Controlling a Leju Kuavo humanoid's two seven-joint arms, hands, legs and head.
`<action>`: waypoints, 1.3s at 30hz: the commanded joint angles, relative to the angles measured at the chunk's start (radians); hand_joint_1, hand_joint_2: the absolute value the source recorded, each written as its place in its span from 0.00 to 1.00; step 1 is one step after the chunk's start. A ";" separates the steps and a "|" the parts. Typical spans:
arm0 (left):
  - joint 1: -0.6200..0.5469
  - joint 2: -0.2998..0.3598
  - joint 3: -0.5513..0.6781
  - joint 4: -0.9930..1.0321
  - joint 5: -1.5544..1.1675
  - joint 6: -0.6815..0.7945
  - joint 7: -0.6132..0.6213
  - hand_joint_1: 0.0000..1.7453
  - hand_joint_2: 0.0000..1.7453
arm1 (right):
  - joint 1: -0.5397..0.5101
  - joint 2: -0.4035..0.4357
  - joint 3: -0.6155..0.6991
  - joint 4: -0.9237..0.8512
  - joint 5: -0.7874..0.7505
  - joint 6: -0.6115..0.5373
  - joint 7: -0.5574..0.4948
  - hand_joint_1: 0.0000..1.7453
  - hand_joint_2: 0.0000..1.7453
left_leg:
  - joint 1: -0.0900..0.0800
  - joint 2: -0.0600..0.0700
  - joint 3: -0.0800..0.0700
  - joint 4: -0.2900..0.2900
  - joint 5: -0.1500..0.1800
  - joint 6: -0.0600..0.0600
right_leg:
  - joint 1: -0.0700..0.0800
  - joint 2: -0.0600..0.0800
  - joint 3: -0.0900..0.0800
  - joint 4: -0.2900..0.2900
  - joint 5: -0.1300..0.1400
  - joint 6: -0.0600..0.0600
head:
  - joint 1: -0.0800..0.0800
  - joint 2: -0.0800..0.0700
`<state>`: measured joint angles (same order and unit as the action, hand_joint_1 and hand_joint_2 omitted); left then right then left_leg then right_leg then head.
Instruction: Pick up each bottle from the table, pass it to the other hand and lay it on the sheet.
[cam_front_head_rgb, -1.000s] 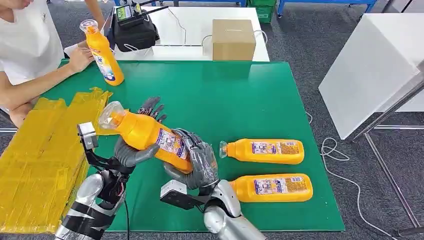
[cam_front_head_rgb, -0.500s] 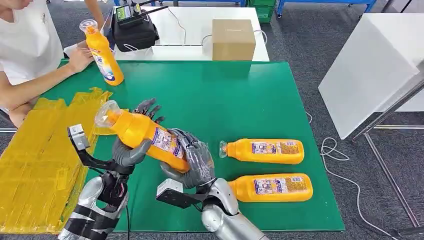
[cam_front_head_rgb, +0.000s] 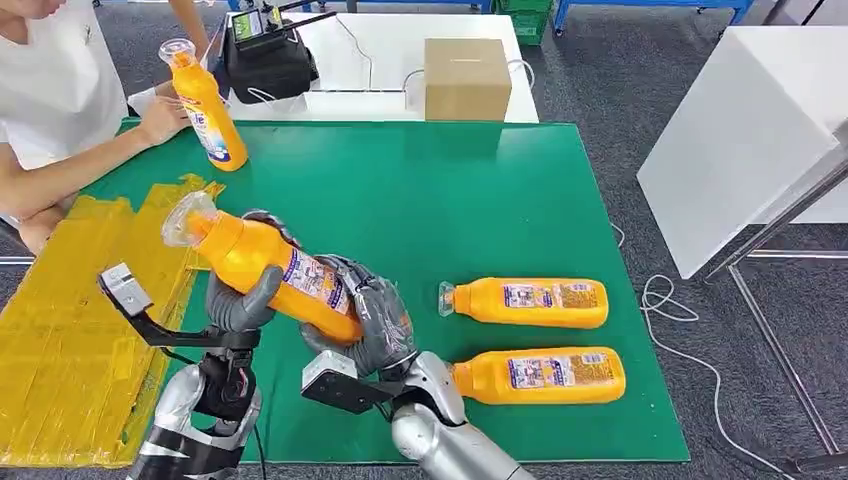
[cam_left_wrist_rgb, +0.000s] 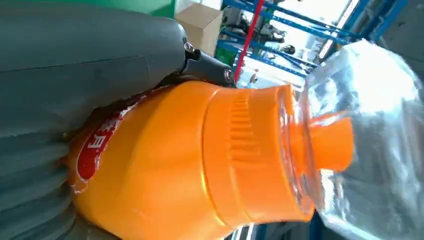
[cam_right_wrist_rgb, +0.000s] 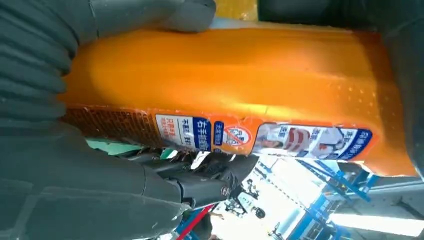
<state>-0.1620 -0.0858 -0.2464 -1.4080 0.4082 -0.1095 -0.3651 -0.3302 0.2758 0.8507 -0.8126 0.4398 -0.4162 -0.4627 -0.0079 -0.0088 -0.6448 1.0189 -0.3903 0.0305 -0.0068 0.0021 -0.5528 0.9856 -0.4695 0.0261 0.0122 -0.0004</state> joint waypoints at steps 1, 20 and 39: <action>-0.070 0.012 0.076 0.020 -0.070 0.083 -0.008 1.00 1.00 | 0.092 -0.103 -0.068 -0.239 -0.065 0.006 -0.005 0.00 1.00 | 0.001 -0.003 0.003 -0.001 -0.001 -0.002 | 0.001 -0.004 0.005 -0.002 -0.001 0.000 | 0.000 0.000; -0.070 0.012 0.076 0.020 -0.070 0.083 -0.008 1.00 1.00 | 0.092 -0.103 -0.068 -0.239 -0.065 0.006 -0.005 0.00 1.00 | 0.000 -0.001 0.002 0.000 -0.001 -0.002 | 0.000 -0.001 0.012 -0.001 0.000 0.000 | 0.001 0.000; -0.365 0.421 -0.290 0.795 -1.979 0.808 0.493 1.00 1.00 | 0.285 -0.329 -0.422 -0.817 -0.540 0.534 0.042 0.00 1.00 | 0.000 -0.004 0.005 -0.002 0.002 -0.002 | -0.001 -0.004 0.005 -0.002 0.000 -0.001 | 0.001 0.000</action>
<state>-0.3507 0.1543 -0.2356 -1.1144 -1.5545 0.6649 0.1036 -0.0800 0.0686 0.5954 -1.5134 0.0860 -0.0654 -0.4093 -0.0080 -0.0074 -0.6439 1.0189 -0.3903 0.0303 -0.0070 0.0033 -0.5537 0.9854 -0.4693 0.0260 0.0134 -0.0004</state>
